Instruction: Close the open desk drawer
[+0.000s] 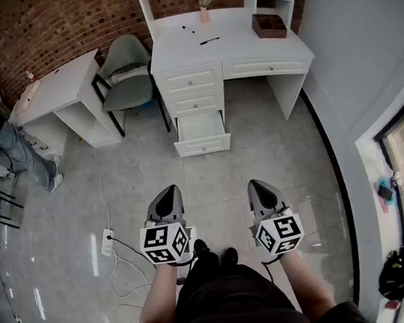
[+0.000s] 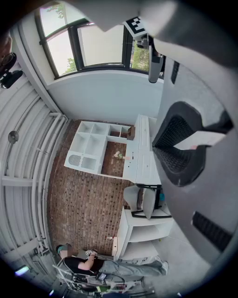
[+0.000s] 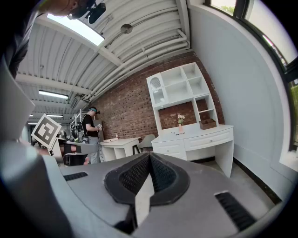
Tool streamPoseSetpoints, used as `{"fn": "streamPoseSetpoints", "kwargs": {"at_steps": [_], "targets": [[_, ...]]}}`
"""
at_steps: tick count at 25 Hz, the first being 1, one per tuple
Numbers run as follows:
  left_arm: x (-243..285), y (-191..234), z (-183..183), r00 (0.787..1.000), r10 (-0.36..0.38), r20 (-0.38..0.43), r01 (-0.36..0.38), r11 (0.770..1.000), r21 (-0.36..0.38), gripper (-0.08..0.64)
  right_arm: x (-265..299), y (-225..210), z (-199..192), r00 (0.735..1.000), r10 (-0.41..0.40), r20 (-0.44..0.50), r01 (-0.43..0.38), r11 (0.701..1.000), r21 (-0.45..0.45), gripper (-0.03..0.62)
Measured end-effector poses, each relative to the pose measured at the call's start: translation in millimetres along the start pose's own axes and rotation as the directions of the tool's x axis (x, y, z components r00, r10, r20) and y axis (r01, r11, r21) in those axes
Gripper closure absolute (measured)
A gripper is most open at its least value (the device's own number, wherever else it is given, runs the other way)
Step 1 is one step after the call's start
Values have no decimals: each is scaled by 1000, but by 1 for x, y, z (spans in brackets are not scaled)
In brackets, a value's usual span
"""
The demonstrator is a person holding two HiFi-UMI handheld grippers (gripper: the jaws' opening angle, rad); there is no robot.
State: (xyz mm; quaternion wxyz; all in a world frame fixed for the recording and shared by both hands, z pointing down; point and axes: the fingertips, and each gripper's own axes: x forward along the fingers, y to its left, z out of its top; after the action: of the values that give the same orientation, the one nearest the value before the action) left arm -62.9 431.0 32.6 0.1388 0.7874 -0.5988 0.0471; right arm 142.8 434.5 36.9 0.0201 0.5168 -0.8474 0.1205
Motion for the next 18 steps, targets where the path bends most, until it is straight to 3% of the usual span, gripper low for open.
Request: {"fn": "streamPoseSetpoints", "kwargs": {"at_steps": [18], "targets": [[3, 21, -35, 995, 58, -78, -60, 998, -21, 551, -16, -40, -34, 994, -83, -77, 85, 996, 23, 588]]}}
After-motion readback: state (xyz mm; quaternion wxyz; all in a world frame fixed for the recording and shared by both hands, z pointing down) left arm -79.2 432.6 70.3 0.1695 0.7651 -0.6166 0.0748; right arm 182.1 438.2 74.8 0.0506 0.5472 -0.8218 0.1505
